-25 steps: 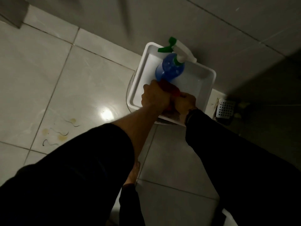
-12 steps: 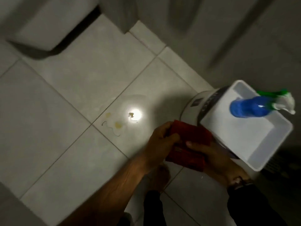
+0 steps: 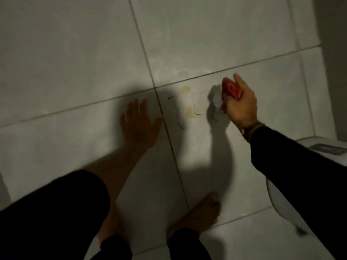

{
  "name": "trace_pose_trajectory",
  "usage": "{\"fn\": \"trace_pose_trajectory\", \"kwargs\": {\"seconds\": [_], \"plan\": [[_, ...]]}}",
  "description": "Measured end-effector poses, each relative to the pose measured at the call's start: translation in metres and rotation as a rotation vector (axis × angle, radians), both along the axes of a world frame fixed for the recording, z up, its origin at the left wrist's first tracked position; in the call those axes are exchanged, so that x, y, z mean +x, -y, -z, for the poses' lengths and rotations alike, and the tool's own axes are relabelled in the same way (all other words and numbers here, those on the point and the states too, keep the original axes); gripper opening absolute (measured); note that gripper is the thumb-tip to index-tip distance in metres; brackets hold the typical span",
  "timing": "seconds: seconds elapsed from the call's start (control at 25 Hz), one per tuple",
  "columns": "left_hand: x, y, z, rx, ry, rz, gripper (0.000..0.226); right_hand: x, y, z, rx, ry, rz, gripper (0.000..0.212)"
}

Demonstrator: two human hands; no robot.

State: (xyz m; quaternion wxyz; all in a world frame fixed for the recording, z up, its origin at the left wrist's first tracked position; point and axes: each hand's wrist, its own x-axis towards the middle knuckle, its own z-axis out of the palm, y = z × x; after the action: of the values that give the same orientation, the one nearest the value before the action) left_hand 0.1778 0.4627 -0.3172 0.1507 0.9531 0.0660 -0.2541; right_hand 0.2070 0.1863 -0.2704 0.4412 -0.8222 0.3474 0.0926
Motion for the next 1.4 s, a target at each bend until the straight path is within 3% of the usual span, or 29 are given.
{"fn": "trace_pose_trajectory", "kwargs": {"seconds": [0.12, 0.2, 0.28, 0.44, 0.56, 0.68, 0.76, 0.88, 0.96, 1.04, 1.12, 1.2, 1.28, 1.32, 1.4], "plan": [[0.008, -0.037, 0.064, 0.121, 0.126, 0.129, 0.081, 0.025, -0.005, 0.064, -0.473, -0.037, -0.425, 0.08], [0.0, -0.054, 0.096, 0.124, 0.219, 0.19, 0.077, 0.028, -0.014, 0.098, -0.67, -0.057, -0.672, 0.086], [-0.011, -0.063, 0.118, 0.116, 0.349, 0.202, 0.073, 0.026, -0.018, 0.122, -0.691, -0.024, -0.769, 0.087], [-0.011, -0.069, 0.134, 0.122, 0.472, 0.22, 0.071, 0.059, -0.062, 0.143, -0.618, 0.118, -0.586, 0.081], [-0.01, -0.067, 0.131, 0.114, 0.454, 0.204, 0.071, 0.034, -0.137, 0.156, -0.637, 0.32, -0.832, 0.082], [-0.011, -0.068, 0.126, 0.089, 0.414, 0.184, 0.071, -0.064, -0.14, 0.146, -0.608, 0.171, -1.045, 0.087], [-0.011, -0.068, 0.127, 0.085, 0.413, 0.187, 0.073, -0.077, -0.105, 0.138, -0.608, 0.093, -0.955, 0.086], [-0.012, -0.067, 0.133, 0.092, 0.439, 0.199, 0.073, 0.01, -0.115, 0.151, -0.633, 0.126, -0.692, 0.085], [-0.012, -0.068, 0.137, 0.072, 0.445, 0.203, 0.073, 0.037, -0.15, 0.163, -0.658, 0.292, -0.795, 0.085], [-0.012, -0.071, 0.136, 0.054, 0.446, 0.197, 0.073, -0.015, -0.167, 0.17, -0.555, 0.385, -1.004, 0.078], [-0.013, -0.071, 0.133, 0.054, 0.439, 0.188, 0.073, -0.104, -0.153, 0.149, -0.541, 0.291, -1.197, 0.078], [-0.014, -0.069, 0.133, 0.061, 0.437, 0.193, 0.074, -0.133, -0.118, 0.135, -0.545, 0.21, -1.233, 0.085], [-0.014, -0.068, 0.136, 0.07, 0.448, 0.2, 0.074, -0.084, -0.113, 0.146, -0.595, 0.157, -1.025, 0.086], [-0.014, -0.069, 0.138, 0.07, 0.456, 0.202, 0.073, -0.045, -0.123, 0.155, -0.616, 0.182, -0.873, 0.086], [-0.014, -0.071, 0.141, 0.071, 0.459, 0.198, 0.073, 0.004, -0.156, 0.165, -0.578, 0.327, -0.778, 0.086]]}}
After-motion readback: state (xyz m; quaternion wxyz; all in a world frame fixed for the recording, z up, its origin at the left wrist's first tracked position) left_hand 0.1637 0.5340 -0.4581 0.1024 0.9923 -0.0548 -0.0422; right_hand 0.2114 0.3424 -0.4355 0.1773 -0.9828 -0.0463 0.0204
